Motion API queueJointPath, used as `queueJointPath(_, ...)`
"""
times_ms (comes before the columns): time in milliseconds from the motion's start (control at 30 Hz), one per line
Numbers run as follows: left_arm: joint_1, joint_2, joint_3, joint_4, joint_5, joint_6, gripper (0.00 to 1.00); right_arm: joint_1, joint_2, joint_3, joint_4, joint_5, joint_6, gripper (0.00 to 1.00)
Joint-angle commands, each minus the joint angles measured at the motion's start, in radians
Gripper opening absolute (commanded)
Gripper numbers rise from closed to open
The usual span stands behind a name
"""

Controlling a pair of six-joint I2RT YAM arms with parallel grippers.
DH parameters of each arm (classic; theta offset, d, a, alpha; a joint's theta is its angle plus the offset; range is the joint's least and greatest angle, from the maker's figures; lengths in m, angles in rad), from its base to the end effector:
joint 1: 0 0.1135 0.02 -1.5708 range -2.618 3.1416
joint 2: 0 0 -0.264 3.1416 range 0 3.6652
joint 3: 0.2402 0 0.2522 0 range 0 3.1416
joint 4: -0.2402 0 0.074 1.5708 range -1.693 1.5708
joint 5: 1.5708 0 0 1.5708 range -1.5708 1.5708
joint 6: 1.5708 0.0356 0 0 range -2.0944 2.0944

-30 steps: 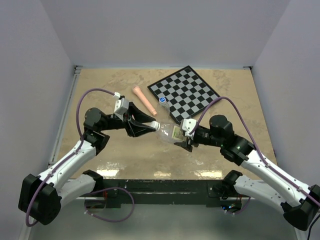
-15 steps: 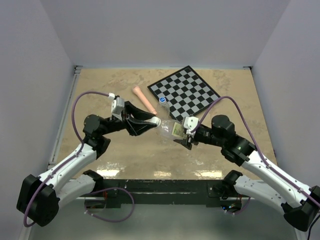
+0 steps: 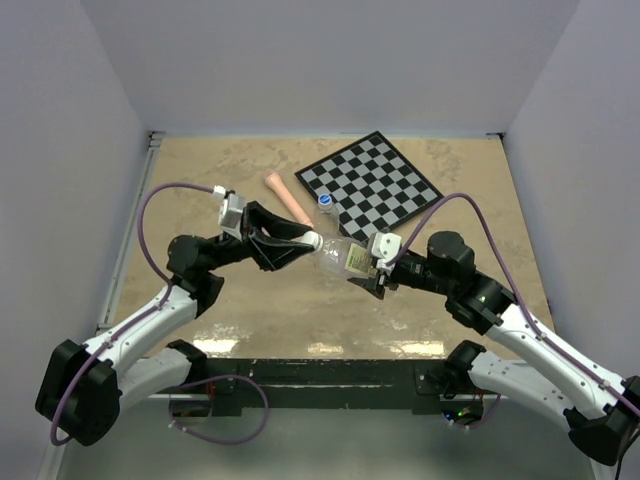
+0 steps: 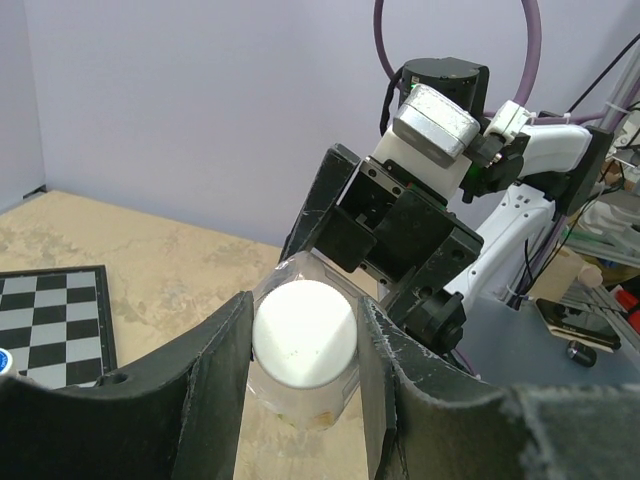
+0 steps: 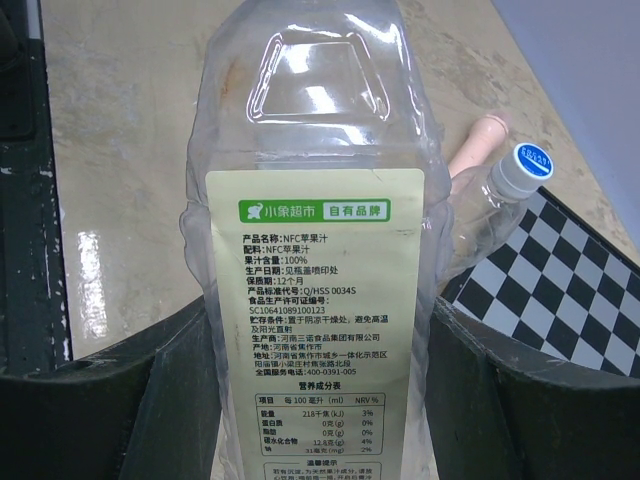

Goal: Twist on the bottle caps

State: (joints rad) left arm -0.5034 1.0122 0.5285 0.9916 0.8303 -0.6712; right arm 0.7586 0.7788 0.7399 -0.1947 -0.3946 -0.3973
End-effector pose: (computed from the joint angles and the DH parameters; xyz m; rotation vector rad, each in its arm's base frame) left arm 0.1717 -0.1246 0.3242 0.7302 1.1660 -1.4414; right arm 0.1235 0.1359 0.3246 -1.2254 1.3568 0.6114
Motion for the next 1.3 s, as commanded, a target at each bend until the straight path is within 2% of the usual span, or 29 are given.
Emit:
queueJointPath(0, -0.041, 0.042, -0.024, 0.009, 0.136, -0.030, 0.00, 0.019, 0.000, 0.064, 0.233, -0.104, 0.009, 0.00)
queueJointPath(167, -0.041, 0.049, 0.014, -0.057, 0.211, 0.050, 0.00, 0.021, 0.007, 0.090, 0.196, -0.136, 0.009, 0.00)
queueJointPath(300, -0.041, 0.048, 0.063, -0.172, 0.265, 0.131, 0.00, 0.019, 0.014, 0.113, 0.149, -0.161, 0.006, 0.00)
queueJointPath(433, -0.041, 0.046, 0.057, -0.122, 0.300, 0.127, 0.00, 0.019, 0.016, 0.119, 0.159, -0.193, 0.044, 0.00)
queueJointPath(767, -0.041, 0.081, 0.033, 0.215, 0.469, -0.043, 0.00, 0.015, 0.045, 0.179, 0.135, -0.361, 0.060, 0.00)
queueJointPath(867, -0.041, 0.111, 0.033, 0.365, 0.535, -0.128, 0.00, 0.011, 0.059, 0.197, 0.112, -0.398, 0.048, 0.00)
queueJointPath(900, -0.041, 0.127, 0.036, 0.395, 0.559, -0.169, 0.00, 0.010, 0.065, 0.203, 0.104, -0.408, 0.043, 0.00)
queueJointPath(967, -0.040, 0.163, 0.042, 0.560, 0.599, -0.278, 0.00, 0.010, 0.073, 0.211, 0.089, -0.423, 0.029, 0.00)
queueJointPath(1067, -0.041, 0.256, 0.054, 0.909, 0.624, -0.575, 0.00, 0.010, 0.077, 0.214, 0.081, -0.438, 0.020, 0.00)
queueJointPath(1133, -0.044, 0.287, 0.070, 0.906, 0.628, -0.603, 0.00, 0.008, 0.079, 0.214, 0.080, -0.444, 0.018, 0.00)
queueJointPath(1267, -0.046, 0.284, 0.062, 0.906, 0.621, -0.567, 0.03, 0.008, 0.076, 0.211, 0.083, -0.448, 0.020, 0.00)
